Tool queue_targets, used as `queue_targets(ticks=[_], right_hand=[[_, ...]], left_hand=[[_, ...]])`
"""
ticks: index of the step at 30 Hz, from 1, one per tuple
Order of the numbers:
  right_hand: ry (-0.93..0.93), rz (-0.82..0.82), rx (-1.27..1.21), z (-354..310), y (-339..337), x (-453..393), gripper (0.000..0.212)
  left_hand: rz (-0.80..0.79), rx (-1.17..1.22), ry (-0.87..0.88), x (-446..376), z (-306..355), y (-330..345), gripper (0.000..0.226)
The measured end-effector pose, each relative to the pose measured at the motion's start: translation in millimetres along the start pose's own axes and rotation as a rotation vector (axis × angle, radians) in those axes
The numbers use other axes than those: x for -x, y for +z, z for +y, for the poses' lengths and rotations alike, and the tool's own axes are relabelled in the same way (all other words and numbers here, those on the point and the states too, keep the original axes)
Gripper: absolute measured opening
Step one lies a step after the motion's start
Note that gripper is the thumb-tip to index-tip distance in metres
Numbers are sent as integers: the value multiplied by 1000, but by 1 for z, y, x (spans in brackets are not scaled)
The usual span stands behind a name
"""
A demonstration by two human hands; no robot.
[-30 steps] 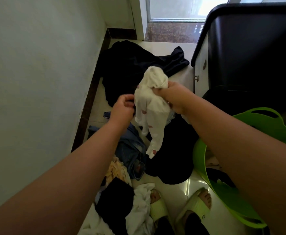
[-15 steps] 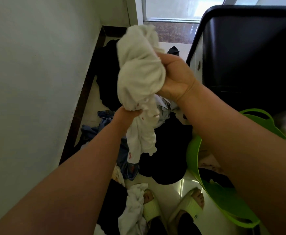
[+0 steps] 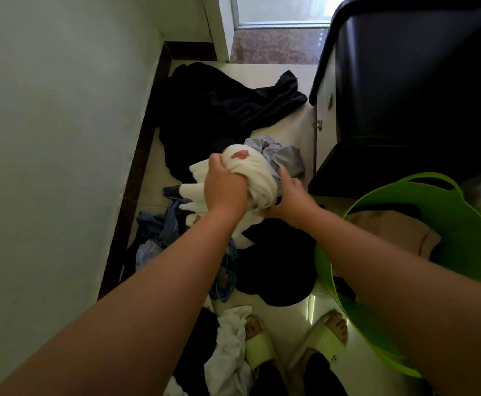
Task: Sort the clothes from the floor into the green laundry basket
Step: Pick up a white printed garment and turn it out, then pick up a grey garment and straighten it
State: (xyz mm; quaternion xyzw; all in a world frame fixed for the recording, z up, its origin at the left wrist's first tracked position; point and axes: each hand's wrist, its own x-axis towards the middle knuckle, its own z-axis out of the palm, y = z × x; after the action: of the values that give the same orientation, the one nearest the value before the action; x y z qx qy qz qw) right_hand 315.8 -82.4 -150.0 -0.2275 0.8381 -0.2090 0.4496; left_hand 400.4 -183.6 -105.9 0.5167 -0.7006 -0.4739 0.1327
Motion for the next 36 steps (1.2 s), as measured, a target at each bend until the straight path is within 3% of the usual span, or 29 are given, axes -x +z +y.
queue_targets(ticks=[2,5,9,11,14,18,21,23,25,27,29,30,33,36], right_hand=[[-77,78,-121,9,4,-8,126],[-147,130,-107,12,-25,5,92],[-132,128,-143,48,-69,27,59],[-69,121,-327,68,-86,33,49],[-29,151,-445,91,-118,41,33],[46,235,-335,131,-167,56,28],[151,165,-242,164,-200,70,32],[232,95,-180,188,-211,74,30],[306,34,-89,216,-211,72,31],[357,-19,36,244,-197,64,51],[420,57,33,268,-180,61,74],[427,148,-7,277,-171,59,74],[351,372,-111,286,-152,54,45],[252,340,-141,273,-143,46,31]], left_hand=[[-43,39,2,8,19,13,17],[-108,222,-147,2,32,33,32],[-291,853,-526,2,45,59,43],[-337,1006,-543,14,54,77,45],[-425,1054,-547,29,68,101,48],[-405,766,-537,42,77,146,38],[-490,441,-653,60,67,180,38],[-618,355,-743,78,59,204,38],[-642,214,-796,95,48,229,38],[-676,-49,-760,102,31,247,44],[-703,-370,-647,108,19,259,45],[-702,-450,-608,110,16,262,45],[-721,-451,-519,108,9,267,48],[-731,-500,-469,93,8,266,46]])
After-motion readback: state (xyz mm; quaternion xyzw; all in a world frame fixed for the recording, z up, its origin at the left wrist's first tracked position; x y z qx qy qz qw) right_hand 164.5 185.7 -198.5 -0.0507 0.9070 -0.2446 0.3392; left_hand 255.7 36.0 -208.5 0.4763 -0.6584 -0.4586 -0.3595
